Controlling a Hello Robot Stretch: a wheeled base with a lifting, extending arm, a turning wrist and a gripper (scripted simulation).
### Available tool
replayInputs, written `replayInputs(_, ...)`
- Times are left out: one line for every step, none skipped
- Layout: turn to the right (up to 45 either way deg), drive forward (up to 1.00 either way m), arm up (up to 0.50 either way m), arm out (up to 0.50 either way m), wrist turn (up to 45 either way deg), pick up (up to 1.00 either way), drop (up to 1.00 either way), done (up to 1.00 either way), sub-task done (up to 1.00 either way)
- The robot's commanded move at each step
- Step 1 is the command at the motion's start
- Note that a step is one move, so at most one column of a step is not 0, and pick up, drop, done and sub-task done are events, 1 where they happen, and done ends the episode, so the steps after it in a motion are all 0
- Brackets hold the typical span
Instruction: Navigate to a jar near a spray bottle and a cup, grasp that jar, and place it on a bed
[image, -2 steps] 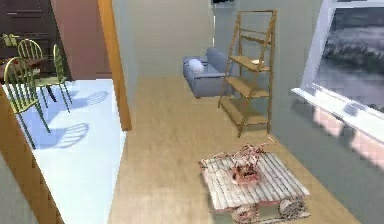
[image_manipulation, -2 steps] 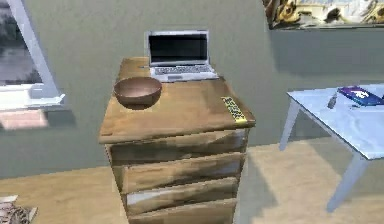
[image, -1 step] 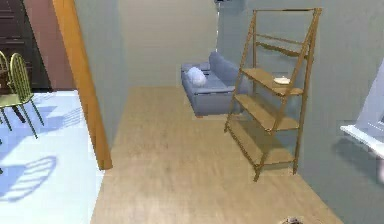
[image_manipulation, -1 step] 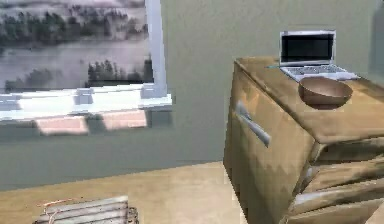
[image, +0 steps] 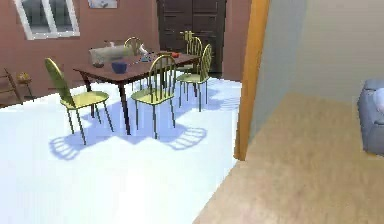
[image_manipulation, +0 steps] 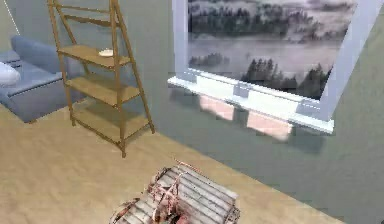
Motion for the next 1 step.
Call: replayInputs(-30.0,0.0,0.0,0.0,0.0,0.0,0.0,0.0,0.0)
